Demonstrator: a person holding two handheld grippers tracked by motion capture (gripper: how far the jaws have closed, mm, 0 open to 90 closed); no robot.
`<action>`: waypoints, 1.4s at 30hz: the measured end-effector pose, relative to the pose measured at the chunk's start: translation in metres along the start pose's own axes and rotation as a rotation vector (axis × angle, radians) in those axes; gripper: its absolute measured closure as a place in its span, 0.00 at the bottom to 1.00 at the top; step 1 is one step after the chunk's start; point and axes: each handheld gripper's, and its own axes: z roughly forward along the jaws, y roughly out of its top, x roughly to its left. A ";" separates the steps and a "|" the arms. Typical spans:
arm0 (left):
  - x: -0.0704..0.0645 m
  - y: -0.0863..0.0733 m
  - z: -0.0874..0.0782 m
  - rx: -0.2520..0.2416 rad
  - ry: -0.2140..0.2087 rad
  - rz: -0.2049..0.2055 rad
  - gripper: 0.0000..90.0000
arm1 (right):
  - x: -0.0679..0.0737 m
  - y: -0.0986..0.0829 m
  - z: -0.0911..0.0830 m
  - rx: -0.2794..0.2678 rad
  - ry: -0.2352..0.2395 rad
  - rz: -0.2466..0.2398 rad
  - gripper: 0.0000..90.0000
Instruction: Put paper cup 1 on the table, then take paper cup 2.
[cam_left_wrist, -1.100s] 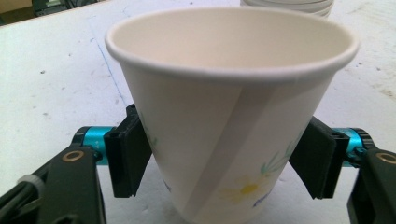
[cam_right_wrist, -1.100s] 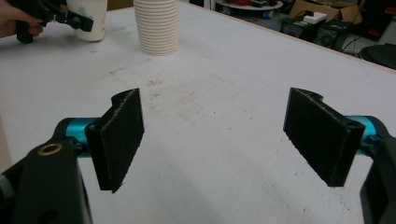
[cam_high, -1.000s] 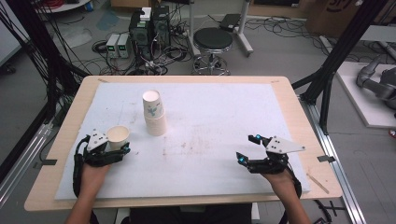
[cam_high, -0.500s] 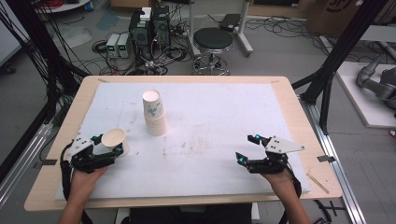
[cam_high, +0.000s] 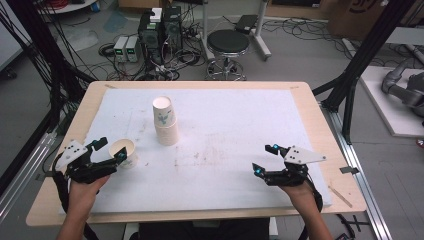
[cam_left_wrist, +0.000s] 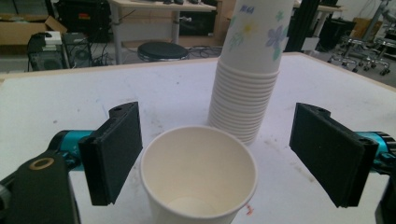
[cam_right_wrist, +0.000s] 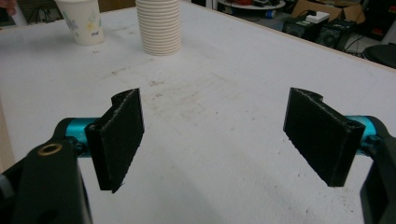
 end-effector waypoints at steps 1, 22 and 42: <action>-0.003 0.003 0.001 -0.007 -0.012 0.001 0.19 | 0.000 0.000 0.000 0.000 0.000 0.000 0.23; -0.038 0.002 0.026 -0.058 -0.221 0.003 0.19 | -0.003 -0.001 -0.004 0.023 -0.044 0.014 0.23; -0.042 0.004 0.029 -0.037 -0.215 0.005 0.19 | -0.003 0.000 -0.007 0.019 -0.045 0.009 0.23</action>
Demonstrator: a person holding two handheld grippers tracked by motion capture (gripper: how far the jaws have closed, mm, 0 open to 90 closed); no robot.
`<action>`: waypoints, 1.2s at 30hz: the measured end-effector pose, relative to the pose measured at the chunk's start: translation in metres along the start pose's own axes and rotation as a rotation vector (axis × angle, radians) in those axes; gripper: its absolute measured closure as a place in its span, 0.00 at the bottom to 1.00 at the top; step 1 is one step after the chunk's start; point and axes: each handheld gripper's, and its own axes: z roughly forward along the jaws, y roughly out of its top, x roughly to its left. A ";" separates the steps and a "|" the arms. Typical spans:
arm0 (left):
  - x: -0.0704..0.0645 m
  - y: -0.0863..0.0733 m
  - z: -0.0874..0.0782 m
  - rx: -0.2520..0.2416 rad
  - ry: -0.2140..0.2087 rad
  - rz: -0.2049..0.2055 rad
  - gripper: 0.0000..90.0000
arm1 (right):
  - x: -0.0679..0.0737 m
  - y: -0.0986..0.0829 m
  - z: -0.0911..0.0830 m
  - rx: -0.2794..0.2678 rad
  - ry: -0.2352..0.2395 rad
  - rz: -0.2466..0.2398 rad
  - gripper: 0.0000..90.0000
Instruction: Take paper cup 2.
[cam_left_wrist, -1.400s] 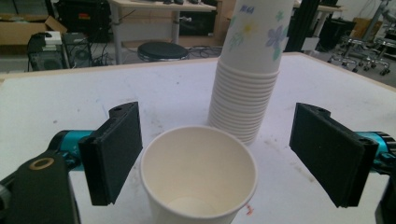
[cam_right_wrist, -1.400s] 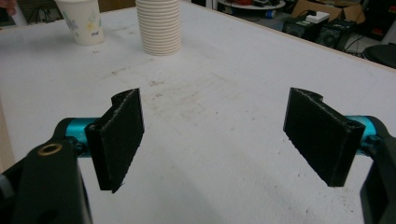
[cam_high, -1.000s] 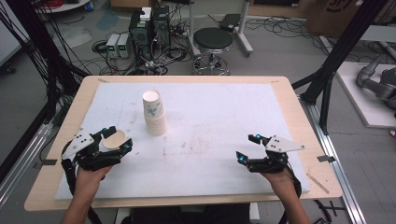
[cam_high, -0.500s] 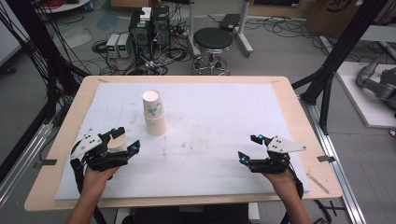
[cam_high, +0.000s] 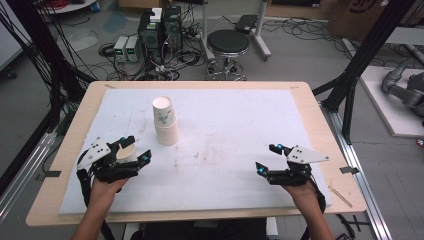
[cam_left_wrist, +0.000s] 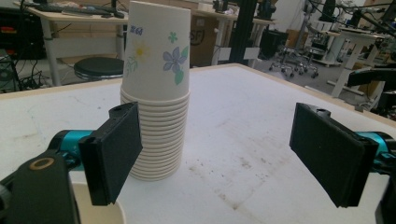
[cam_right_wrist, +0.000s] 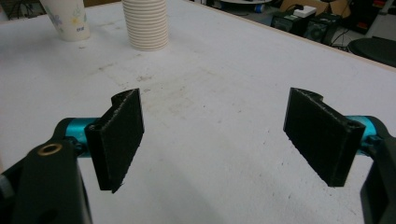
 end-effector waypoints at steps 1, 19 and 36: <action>0.000 0.001 0.000 -0.002 -0.001 -0.003 0.19 | 0.000 0.000 0.000 -0.002 -0.002 0.000 0.23; -0.002 0.060 0.052 0.027 0.012 0.029 0.19 | 0.000 0.002 -0.002 -0.011 0.014 -0.006 0.23; 0.008 0.069 0.085 0.083 0.141 0.051 0.19 | 0.002 0.003 -0.002 -0.010 0.023 -0.013 0.23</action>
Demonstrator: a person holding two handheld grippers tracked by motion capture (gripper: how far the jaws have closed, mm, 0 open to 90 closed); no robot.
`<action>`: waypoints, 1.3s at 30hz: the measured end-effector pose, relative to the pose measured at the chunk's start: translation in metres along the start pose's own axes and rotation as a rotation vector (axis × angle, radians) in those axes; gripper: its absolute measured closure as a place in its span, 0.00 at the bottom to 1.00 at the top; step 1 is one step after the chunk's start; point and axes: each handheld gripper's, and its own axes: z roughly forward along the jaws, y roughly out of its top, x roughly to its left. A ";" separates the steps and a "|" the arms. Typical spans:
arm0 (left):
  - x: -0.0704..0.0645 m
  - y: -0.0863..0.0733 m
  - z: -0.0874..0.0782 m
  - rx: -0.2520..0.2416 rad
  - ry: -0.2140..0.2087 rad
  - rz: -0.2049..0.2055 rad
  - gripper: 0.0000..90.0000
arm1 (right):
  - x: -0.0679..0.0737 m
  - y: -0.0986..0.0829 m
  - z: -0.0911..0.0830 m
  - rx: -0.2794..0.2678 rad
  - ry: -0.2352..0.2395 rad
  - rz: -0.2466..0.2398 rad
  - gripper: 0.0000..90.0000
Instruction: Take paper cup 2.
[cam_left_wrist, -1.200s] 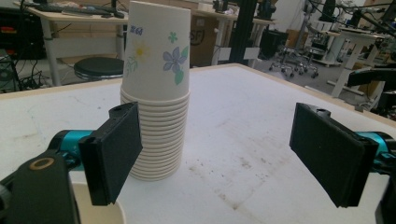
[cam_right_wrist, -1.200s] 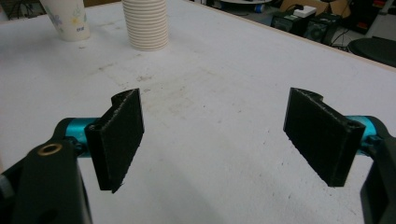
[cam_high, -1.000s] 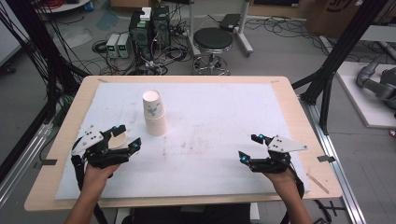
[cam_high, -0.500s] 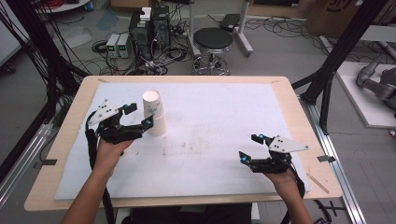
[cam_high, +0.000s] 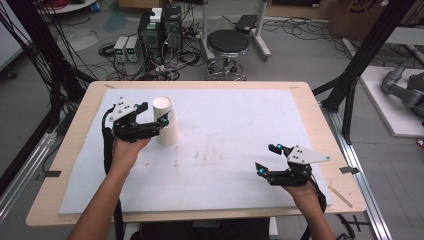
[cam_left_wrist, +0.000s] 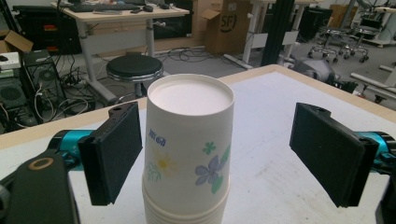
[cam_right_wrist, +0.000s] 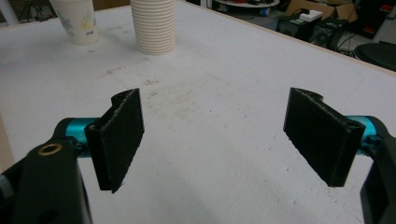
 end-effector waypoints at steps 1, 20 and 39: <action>0.000 0.001 0.002 0.000 0.002 0.003 0.19 | 0.000 0.000 0.000 -0.001 0.000 -0.001 0.23; 0.009 -0.003 0.036 0.056 0.012 -0.001 0.19 | -0.001 -0.002 -0.002 -0.002 0.001 0.014 0.23; 0.014 -0.005 0.037 0.051 0.006 -0.013 0.35 | -0.002 -0.002 -0.001 0.001 0.004 0.015 0.23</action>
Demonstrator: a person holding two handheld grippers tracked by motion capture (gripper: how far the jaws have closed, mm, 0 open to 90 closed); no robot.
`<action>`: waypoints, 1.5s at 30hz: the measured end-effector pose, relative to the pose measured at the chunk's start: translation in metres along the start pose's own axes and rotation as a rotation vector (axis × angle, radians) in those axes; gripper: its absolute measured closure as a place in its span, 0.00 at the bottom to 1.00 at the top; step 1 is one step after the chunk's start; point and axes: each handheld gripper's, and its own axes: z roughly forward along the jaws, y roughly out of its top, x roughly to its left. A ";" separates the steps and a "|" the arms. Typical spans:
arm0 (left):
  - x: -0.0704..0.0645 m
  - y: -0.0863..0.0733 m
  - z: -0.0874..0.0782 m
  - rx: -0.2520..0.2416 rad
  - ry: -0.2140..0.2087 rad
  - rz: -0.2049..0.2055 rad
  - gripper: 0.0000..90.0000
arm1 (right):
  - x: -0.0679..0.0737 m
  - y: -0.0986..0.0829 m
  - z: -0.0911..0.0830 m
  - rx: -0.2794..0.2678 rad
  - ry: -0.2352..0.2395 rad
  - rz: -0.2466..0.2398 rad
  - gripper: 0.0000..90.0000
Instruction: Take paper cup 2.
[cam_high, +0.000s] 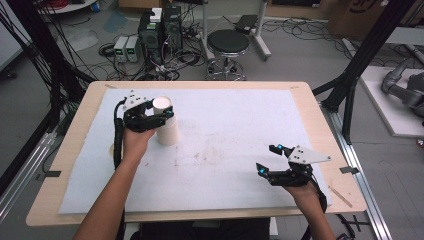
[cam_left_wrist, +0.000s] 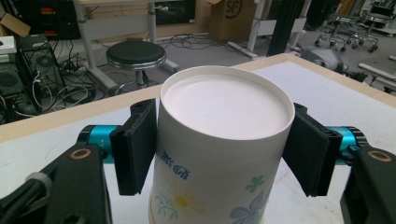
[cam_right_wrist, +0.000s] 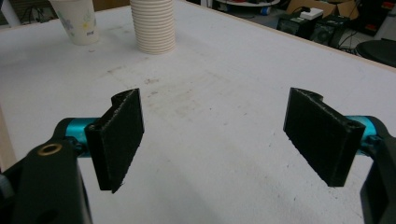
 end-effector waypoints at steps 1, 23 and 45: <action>0.000 0.000 0.000 0.000 0.000 0.000 0.35 | 0.000 0.000 0.000 0.002 0.001 0.002 0.23; -0.002 0.022 -0.015 -0.067 -0.029 0.006 0.36 | 0.001 0.000 0.001 0.008 0.005 0.000 0.23; -0.021 0.069 -0.057 -0.207 -0.073 0.066 0.36 | 0.002 0.002 0.000 0.005 0.008 -0.003 0.23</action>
